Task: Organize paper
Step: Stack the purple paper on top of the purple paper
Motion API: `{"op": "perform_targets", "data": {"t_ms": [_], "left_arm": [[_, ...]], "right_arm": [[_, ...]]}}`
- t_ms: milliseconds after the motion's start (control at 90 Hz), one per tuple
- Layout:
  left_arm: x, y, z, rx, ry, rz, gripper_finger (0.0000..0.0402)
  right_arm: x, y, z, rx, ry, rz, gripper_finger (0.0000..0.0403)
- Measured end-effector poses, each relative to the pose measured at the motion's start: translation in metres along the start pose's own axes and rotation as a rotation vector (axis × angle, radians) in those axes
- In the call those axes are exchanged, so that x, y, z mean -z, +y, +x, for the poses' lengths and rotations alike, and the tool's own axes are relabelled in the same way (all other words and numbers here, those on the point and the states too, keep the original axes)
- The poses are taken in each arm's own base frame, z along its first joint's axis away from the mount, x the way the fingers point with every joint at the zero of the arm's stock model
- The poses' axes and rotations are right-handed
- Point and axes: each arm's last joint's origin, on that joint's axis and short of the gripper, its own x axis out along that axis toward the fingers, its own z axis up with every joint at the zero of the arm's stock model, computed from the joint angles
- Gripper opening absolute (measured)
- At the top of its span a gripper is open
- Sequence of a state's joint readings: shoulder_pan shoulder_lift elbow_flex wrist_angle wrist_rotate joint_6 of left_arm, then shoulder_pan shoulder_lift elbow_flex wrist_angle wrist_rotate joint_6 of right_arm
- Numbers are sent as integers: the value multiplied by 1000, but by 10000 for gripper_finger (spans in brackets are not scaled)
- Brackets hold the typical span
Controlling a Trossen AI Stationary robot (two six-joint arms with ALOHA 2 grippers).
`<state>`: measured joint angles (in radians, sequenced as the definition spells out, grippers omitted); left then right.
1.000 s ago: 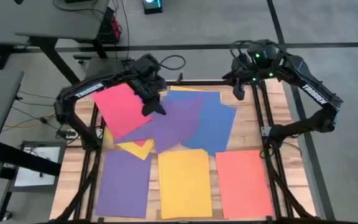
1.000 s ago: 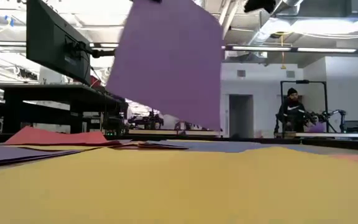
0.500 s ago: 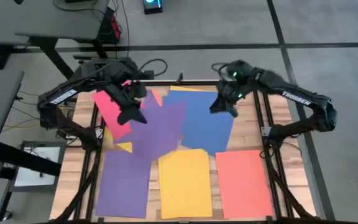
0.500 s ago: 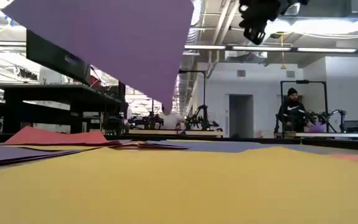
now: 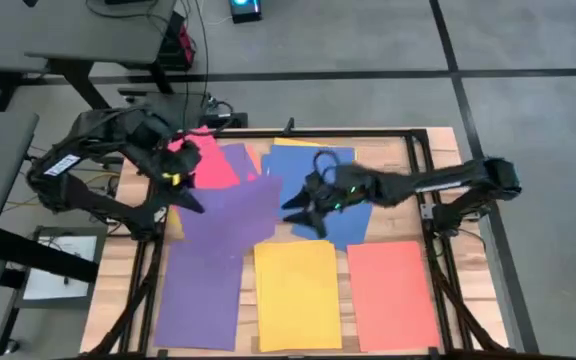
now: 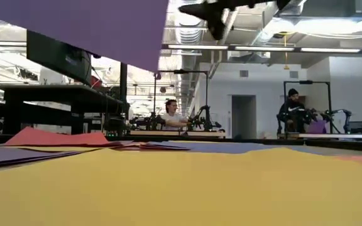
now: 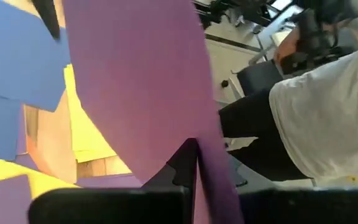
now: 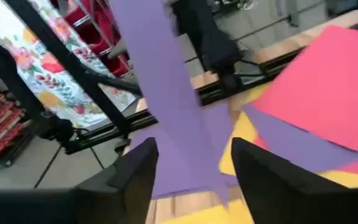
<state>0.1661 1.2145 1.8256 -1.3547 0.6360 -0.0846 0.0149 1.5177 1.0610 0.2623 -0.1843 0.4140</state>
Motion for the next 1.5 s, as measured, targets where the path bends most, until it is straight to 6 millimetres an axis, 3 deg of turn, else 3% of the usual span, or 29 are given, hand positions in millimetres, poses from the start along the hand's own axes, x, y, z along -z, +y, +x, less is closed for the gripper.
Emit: {"op": "perform_targets", "data": {"t_ms": [111, 322, 511, 689, 833, 1022, 1133, 1267, 1389, 1500], "left_arm": [[4, -8, -4, 19, -6, 12, 0], [8, -13, -8, -5, -15, 15, 0], [8, -11, -7, -39, -15, 14, 0], [7, -8, -8, -158, -31, -4, 0], [6, -7, -8, -183, -45, -8, 0], [4, -8, -8, -185, -67, -23, 0], [5, -7, -8, -186, -64, -63, 7], [13, -6, -8, -206, 7, -186, 44], [28, 0, -12, -355, 116, -321, 79], [33, -3, -24, -490, 1, -355, 89]], "right_arm": [[6, 3, 26, -46, -43, -16, 215], [-10, 3, 57, -59, -91, -54, 212], [-33, 14, 72, -159, -129, -90, 212], [-38, 30, 79, -248, -124, -100, 205], [-39, 32, 79, -198, -142, -88, 155], [-41, 24, 79, -162, -139, -88, 17], [-39, 22, 79, -147, -120, -76, 3], [-36, 21, 79, -134, -80, 2, 0], [-36, 22, 80, -144, -75, 121, 0], [-39, 26, 78, -178, -95, 301, 0]]}}
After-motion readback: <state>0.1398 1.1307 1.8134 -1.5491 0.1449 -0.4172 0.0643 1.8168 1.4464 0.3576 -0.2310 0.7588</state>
